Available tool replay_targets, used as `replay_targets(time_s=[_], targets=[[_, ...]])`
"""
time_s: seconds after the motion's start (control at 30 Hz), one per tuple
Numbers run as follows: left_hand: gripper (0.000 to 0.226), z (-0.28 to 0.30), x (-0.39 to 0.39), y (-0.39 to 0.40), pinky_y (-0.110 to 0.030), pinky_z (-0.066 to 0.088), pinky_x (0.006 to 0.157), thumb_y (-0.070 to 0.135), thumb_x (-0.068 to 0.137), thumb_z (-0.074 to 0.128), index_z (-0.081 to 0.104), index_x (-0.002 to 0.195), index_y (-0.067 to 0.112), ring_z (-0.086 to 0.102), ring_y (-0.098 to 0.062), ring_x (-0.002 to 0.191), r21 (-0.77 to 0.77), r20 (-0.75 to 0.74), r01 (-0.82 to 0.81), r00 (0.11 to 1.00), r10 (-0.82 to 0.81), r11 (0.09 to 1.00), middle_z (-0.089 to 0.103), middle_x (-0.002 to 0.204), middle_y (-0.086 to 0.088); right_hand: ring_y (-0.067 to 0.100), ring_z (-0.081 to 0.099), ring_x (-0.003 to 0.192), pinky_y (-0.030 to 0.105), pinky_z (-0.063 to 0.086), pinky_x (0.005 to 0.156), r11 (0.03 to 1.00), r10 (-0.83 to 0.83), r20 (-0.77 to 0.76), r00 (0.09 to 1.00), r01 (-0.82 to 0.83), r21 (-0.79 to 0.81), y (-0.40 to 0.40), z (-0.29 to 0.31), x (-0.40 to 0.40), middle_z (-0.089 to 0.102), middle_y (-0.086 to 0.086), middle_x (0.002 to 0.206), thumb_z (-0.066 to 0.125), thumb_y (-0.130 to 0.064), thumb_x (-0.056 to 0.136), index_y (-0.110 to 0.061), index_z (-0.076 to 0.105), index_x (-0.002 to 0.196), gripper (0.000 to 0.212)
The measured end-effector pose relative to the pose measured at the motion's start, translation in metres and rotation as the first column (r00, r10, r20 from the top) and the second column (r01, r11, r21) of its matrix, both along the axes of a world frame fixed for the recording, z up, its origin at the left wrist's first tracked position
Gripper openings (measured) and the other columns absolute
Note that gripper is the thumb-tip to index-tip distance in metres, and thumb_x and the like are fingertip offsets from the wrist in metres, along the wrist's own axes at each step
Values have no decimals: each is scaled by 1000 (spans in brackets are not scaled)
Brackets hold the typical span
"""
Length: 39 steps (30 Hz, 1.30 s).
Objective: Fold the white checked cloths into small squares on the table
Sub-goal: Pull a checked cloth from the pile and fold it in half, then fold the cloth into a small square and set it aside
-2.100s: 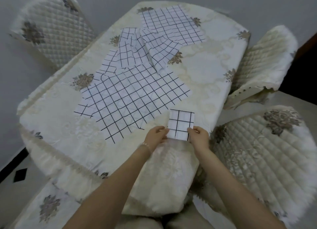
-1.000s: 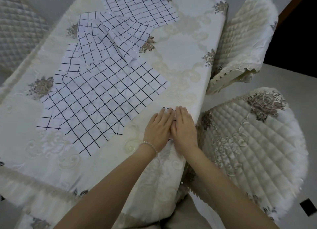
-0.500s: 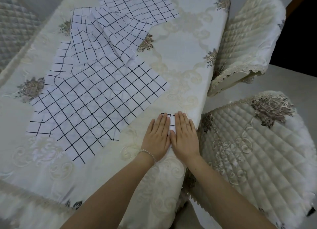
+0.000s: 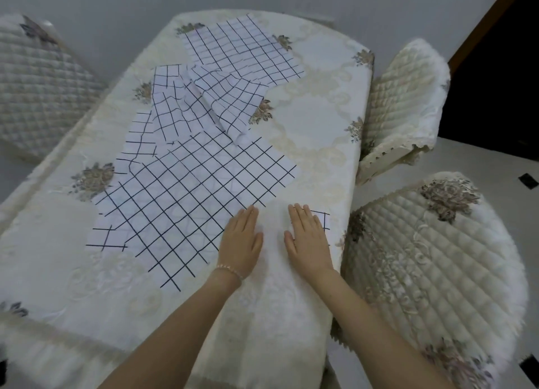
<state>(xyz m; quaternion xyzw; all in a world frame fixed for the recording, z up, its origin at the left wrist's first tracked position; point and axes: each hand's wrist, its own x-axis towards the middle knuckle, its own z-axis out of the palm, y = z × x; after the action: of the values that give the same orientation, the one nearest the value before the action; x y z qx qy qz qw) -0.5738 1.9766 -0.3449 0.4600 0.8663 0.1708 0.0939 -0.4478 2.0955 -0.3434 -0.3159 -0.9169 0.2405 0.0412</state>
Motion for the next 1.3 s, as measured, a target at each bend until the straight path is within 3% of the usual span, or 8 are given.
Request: replay_targets(time_s=[0.17,0.33,0.57,0.73,0.9,1.03,1.2,1.3], targets=[[46,-3,-50,-73,-41,35,108,20,90,54,49,133,3,46,-31,128,-4,3,-140,990,140,990,51,136,-13,20,8,148,36,5,121,996,89,-21,996,-90,-26,-53,3,-43,20,4,159,10,-41,92,-13,18,152,67],[50,-7,-81,-125,-44,47,97,21,73,78,62,117,5,58,-31,113,-41,11,-104,994,104,994,62,121,-13,17,6,148,25,-4,117,984,149,-38,988,-152,-88,-104,4,-85,17,2,160,5,-43,87,-15,16,153,72],[36,-13,-106,-149,-37,51,78,17,61,85,70,94,13,65,-25,91,-34,17,-38,999,38,999,68,100,-3,23,9,148,31,7,119,973,200,22,979,-196,-125,-147,-4,-120,21,7,158,35,-19,99,-9,19,151,56],[29,-10,-118,-141,-30,49,63,18,50,88,63,63,23,62,-17,66,-101,-126,40,991,-53,994,62,72,6,27,25,142,39,22,117,969,215,81,973,-203,-139,-163,-7,-125,36,6,149,28,-27,87,-9,33,145,61],[5,13,-121,-129,-36,41,86,21,90,59,59,85,19,60,-22,82,-145,-79,12,997,-24,989,65,80,2,26,36,132,41,29,113,963,257,13,966,-255,-85,-164,0,-121,45,4,139,51,-9,72,-10,39,140,69],[12,54,-122,-121,-35,28,105,27,97,44,53,93,19,54,-18,79,-28,-52,-10,999,8,1000,60,73,7,25,47,117,30,35,104,981,159,-134,978,-171,-89,-151,38,-119,56,5,125,56,0,79,-9,51,133,54],[15,121,-126,-123,-33,23,111,33,94,50,57,89,20,49,-13,69,186,16,-28,1000,25,982,60,69,7,19,58,96,28,41,76,990,103,-263,959,-125,-69,-129,103,-119,66,1,104,54,-4,87,-11,61,116,32],[20,163,-132,-133,-33,38,93,36,93,49,61,93,20,53,-13,80,360,24,-94,995,92,928,65,82,6,16,58,79,27,41,71,984,20,-371,928,-84,-156,-120,140,-117,68,2,98,52,1,84,-10,64,112,32]])
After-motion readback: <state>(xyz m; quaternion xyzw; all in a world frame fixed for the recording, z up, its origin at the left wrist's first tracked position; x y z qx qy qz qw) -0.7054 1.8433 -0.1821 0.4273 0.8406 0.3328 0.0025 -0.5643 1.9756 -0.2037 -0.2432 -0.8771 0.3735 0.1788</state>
